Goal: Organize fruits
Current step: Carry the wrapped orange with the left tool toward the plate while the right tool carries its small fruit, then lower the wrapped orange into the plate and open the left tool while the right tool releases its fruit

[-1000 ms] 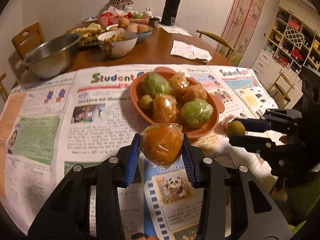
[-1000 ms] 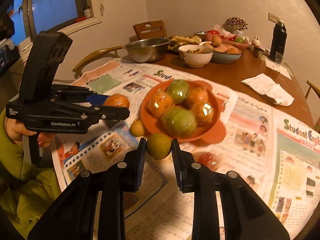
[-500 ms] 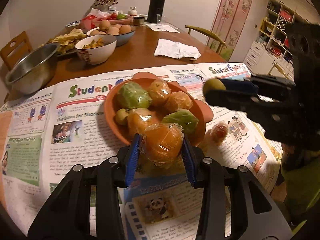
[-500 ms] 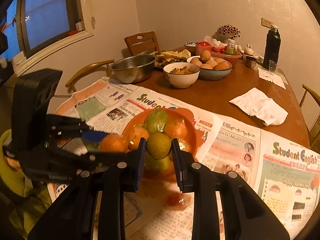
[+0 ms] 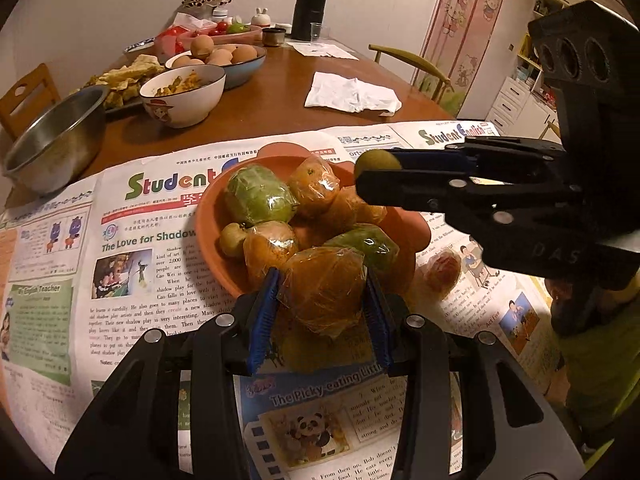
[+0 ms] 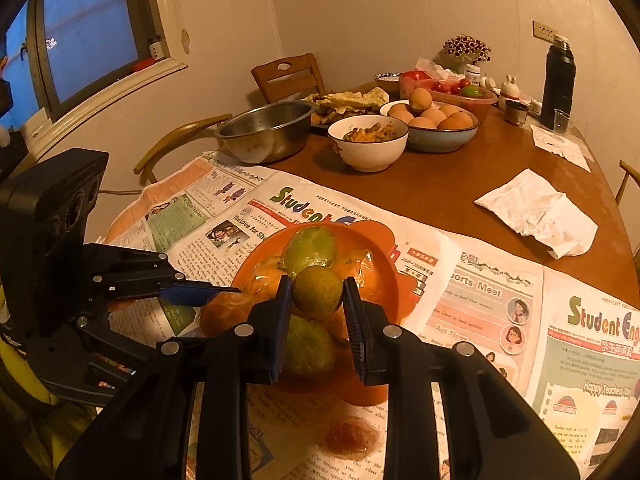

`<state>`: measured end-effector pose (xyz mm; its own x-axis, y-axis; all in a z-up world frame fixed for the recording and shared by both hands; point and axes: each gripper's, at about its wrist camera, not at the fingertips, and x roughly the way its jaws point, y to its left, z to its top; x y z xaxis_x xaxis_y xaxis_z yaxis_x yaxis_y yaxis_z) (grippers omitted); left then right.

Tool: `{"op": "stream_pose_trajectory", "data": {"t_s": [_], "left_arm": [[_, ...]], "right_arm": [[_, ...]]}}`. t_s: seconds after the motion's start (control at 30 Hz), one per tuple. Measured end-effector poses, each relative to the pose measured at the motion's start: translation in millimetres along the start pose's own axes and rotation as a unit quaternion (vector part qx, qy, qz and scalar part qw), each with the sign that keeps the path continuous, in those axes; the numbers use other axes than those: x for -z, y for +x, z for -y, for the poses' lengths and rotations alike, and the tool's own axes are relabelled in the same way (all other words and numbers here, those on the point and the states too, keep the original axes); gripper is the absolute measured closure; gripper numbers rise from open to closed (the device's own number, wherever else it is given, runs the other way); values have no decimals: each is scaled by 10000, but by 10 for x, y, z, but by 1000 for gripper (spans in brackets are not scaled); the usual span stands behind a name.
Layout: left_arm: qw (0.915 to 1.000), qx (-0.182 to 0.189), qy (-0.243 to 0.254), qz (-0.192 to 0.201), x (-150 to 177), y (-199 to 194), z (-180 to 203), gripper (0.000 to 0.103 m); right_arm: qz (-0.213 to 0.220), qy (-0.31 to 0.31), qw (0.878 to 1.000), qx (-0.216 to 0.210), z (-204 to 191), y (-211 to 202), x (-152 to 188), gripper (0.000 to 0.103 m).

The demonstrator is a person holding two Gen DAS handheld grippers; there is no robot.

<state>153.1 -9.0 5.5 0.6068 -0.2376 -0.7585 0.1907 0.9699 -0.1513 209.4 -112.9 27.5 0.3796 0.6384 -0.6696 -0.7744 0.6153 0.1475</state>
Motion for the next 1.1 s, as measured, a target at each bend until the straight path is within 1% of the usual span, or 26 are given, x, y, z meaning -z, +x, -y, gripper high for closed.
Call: {"op": "stream_pose_trajectory", "data": {"t_s": [0.13,0.23,0.5,1.1], "left_arm": [[10000,-9,20,-3,-11,9,3,71],[10000,-9,8,5,-17,8,-4,68],[10000,-4,3,7,-29,13,-14,68],[10000,-3,9,15,-28,14,-23,68]], "right_arm": [[-70,-26,10000,-43,-6,68,-23,78],[-118,-42,9999,-54,-8,115,-36,78],[-235,-65,9997,-59,-10,229,-71,78],[-278,50,9996,-24,30,294,-85,77]]}}
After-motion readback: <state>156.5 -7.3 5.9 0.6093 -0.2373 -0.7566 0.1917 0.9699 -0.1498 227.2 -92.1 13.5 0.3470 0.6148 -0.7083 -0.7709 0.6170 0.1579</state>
